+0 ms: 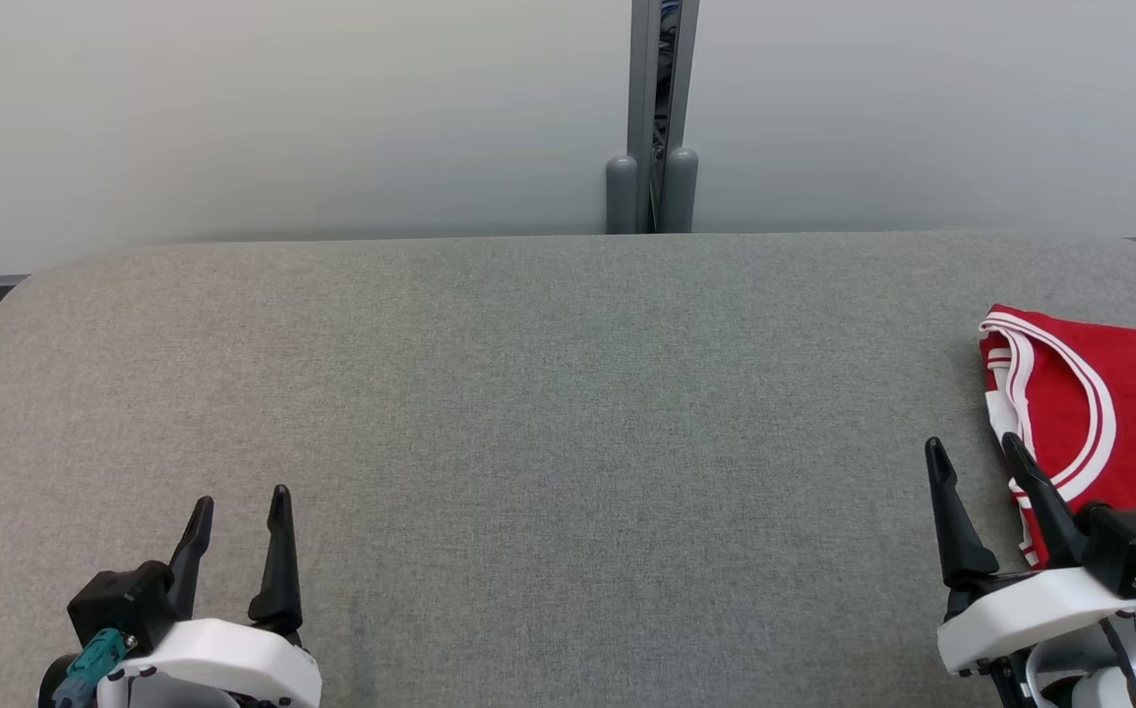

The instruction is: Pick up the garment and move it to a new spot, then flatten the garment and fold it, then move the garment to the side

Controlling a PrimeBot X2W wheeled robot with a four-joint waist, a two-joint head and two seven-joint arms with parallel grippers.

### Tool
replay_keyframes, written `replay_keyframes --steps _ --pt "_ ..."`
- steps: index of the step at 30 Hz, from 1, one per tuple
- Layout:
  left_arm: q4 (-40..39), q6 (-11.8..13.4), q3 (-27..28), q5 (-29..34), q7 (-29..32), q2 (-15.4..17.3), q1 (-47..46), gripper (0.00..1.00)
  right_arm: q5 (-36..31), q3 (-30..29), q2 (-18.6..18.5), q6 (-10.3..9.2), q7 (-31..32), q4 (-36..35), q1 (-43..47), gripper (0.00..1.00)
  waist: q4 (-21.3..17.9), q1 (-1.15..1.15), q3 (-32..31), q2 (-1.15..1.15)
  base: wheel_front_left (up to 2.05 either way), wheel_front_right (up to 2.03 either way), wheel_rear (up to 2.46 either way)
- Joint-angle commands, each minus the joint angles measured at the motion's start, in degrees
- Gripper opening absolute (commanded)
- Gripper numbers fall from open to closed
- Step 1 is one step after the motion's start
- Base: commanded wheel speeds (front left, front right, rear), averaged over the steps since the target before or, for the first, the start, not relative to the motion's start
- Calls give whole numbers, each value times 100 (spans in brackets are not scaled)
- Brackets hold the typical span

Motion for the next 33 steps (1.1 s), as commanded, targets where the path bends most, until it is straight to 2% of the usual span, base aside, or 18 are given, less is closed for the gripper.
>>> replay_keyframes --steps 1,15,16,20,33 --pt "4 32 17 41 -24 14 38 100 -4 -7 -17 0 17 14 57 100 8 0 -14 0 0 0 0" --pt "-164 -79 31 179 -25 -12 101 100 -73 23 -17 0 91 -55 120 100 32 0 -94 0 0 0 0" --pt "-164 -72 15 153 0 -32 84 0 -52 27 0 0 93 -38 63 0 32 0 -96 0 0 0 0" --pt "10 -74 -66 121 37 -180 223 0 -41 27 63 0 101 175 207 0 32 0 -98 0 0 0 0" --pt "93 -438 385 -837 347 -424 90 0 1370 -147 48 0 379 257 75 0 28 0 -94 0 0 0 0"
